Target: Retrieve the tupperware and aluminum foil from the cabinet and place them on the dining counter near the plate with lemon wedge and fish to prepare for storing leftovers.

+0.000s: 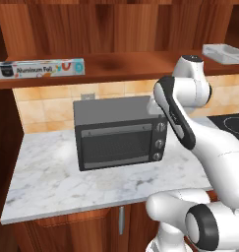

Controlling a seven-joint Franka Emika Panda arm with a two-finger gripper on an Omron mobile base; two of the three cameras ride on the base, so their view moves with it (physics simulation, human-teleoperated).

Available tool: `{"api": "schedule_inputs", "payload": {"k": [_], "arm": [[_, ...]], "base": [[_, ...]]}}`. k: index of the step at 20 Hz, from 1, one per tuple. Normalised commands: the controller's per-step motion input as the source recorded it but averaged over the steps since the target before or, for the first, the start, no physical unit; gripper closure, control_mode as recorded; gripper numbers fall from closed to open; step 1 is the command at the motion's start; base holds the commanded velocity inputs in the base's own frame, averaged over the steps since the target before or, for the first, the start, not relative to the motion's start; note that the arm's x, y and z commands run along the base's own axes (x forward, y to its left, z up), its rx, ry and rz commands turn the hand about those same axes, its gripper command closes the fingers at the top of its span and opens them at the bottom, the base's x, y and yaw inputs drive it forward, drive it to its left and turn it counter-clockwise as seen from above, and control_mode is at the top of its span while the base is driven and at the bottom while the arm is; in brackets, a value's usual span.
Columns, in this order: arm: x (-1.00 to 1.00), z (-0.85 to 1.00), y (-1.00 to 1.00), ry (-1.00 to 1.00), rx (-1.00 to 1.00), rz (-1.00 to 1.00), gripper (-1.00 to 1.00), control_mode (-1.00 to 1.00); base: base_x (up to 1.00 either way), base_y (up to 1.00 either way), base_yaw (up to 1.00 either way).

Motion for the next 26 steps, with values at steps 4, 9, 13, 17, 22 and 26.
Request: {"api": "schedule_inputs", "payload": {"k": [4, 9, 13, 17, 22, 26], "arm": [[-0.12, 0.07, 0.05, -0.26, -0.03, 0.03, -1.00, -1.00], [-0.28, 0.41, 0.05, -0.74, -0.01, 0.06, -1.00, -1.00], [-0.02, 0.49, 0.15, -0.67, 0.00, 0.08, -1.00, -1.00], [0.00, 0.43, 0.42, -0.44, 0.00, 0.08, -1.00, -1.00], [0.13, 0.31, 0.57, -0.12, 0.00, 0.11, -1.00, -1.00], [0.17, 0.25, 0.61, 0.00, 0.00, 0.15, -1.00, -1.00]], "base": [[0.00, 0.00, 0.00], [0.00, 0.00, 0.00], [0.00, 0.00, 0.00], [0.00, 0.00, 0.00], [0.00, 0.00, 0.00], [0.00, 0.00, 0.00]]}}
